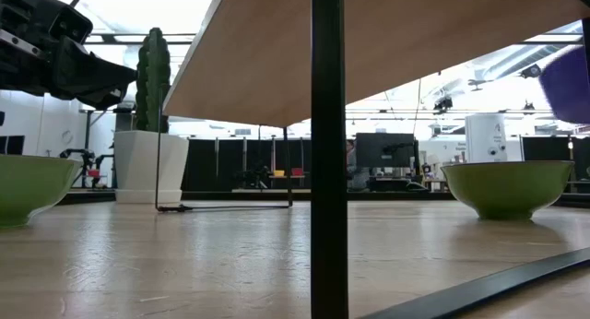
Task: Pick & Place Mini bowls
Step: Stack the top blue bowl on the blue bowl on the shelf
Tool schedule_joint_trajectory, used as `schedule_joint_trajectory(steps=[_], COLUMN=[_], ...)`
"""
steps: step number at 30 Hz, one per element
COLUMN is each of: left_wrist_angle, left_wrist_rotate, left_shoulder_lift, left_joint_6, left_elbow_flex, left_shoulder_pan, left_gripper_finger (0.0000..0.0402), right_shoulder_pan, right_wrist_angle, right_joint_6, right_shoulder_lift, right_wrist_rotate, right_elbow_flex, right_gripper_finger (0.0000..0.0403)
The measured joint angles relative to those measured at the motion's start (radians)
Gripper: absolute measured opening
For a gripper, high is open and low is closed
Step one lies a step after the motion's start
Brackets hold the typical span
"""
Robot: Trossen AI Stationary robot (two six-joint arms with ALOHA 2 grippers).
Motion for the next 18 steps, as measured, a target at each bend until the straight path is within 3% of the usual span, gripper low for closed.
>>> schedule_joint_trajectory(steps=[18], left_wrist_angle=[0.000], left_wrist_rotate=[0.000], left_shoulder_lift=[0.000], left_joint_6=[0.000], left_elbow_flex=[0.000], left_shoulder_pan=[0.000], left_gripper_finger=[0.0000], right_shoulder_pan=[-0.273], right_wrist_angle=[-0.074], right_joint_6=[-0.674], right_shoulder_lift=[0.014], right_wrist_rotate=[0.132], right_elbow_flex=[0.280], right_gripper_finger=[0.0011])
